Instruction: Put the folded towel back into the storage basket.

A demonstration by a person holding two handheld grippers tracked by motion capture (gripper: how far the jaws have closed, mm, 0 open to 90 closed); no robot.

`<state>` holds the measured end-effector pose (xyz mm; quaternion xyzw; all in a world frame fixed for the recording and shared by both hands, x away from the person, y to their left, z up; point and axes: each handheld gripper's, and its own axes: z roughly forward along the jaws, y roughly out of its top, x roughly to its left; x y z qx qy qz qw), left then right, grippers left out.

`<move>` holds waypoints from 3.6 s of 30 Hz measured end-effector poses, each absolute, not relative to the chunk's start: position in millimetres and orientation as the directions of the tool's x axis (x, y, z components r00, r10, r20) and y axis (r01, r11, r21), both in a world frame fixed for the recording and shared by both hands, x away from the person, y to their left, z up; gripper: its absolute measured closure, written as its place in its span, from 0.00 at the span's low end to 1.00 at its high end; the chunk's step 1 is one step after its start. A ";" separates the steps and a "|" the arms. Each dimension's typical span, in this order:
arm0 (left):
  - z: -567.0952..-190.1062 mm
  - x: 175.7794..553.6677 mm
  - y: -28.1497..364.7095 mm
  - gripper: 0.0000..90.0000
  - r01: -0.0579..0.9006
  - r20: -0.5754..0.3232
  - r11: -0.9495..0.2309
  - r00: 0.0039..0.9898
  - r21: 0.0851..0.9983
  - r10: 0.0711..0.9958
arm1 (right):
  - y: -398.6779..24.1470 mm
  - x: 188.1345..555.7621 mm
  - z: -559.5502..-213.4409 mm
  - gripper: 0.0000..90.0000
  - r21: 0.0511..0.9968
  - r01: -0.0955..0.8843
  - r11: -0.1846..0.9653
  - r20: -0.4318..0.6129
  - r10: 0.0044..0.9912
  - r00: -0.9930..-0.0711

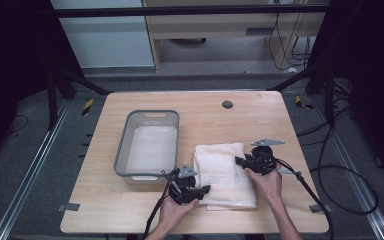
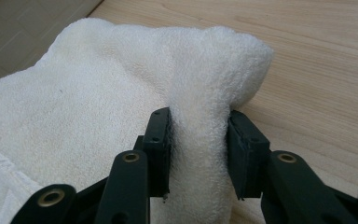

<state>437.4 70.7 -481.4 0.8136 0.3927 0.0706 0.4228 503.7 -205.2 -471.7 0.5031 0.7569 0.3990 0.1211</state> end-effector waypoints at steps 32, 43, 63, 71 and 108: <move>-497.5 456.7 42.5 0.52 0.630 -0.281 -0.378 0.698 0.678 0.659 | -203.9 502.3 -490.2 0.61 0.720 0.674 0.166 0.214 0.871 -0.443; -490.9 455.0 48.7 0.72 0.641 -0.329 -0.359 0.703 0.679 0.631 | -206.5 502.3 -484.5 0.76 0.704 0.695 0.144 0.264 0.856 -0.445; -422.8 430.5 67.5 0.73 0.504 -0.270 -0.300 0.775 0.810 0.571 | -216.4 474.5 -416.9 0.77 0.816 0.576 0.044 0.316 0.801 -0.509; -402.0 425.4 83.9 0.73 0.445 -0.210 -0.287 0.781 0.849 0.588 | -199.5 470.0 -391.2 0.77 0.864 0.500 0.056 0.258 0.803 -0.537; -356.8 440.3 166.8 0.73 0.412 -0.190 -0.151 0.677 0.899 0.711 | -109.0 501.1 -338.0 0.75 0.924 0.381 0.045 0.200 0.790 -0.579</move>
